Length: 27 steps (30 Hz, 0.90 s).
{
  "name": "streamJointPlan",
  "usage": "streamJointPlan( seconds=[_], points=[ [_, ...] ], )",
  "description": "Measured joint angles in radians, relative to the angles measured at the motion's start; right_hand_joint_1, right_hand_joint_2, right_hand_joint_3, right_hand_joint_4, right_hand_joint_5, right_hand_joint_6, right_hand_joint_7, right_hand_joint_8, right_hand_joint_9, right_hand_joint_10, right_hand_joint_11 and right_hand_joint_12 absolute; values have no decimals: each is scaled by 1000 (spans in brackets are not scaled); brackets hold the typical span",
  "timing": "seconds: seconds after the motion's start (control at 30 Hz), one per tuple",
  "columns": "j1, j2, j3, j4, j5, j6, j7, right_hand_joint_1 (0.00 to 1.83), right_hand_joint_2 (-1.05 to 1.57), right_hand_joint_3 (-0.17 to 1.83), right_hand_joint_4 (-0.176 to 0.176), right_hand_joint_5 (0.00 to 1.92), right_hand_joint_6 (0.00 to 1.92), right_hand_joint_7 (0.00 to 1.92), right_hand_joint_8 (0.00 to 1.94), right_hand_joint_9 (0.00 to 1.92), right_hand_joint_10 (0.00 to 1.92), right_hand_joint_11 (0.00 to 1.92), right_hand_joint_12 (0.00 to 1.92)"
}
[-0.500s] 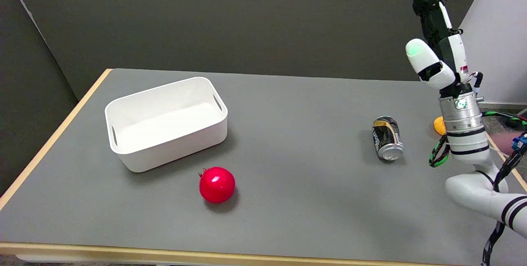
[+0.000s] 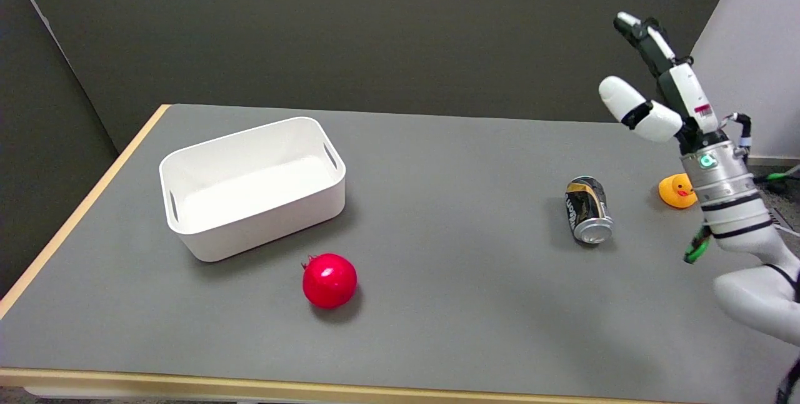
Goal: Pick up the black can.
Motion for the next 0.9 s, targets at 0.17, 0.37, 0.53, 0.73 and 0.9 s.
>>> streamJointPlan(
  seconds=[0.17,0.37,0.53,0.73,0.9],
  points=[
    [-111,-25,120,54,-38,-155,-88,380,677,722,-173,76,314,73,297,-1,227,-1,397],
    [-217,-80,224,107,-68,-314,-202,368,607,866,-176,49,320,39,299,-1,131,-1,377],
    [-280,-119,273,151,-86,-425,-295,370,632,858,-176,44,274,26,255,-1,74,-1,348],
    [-346,-164,309,213,-99,-535,-405,523,671,991,-176,59,152,40,153,-1,-1,-1,338],
    [-386,-195,333,262,-107,-587,-468,522,670,990,-176,59,150,40,160,-1,-1,-1,341]
  ],
)
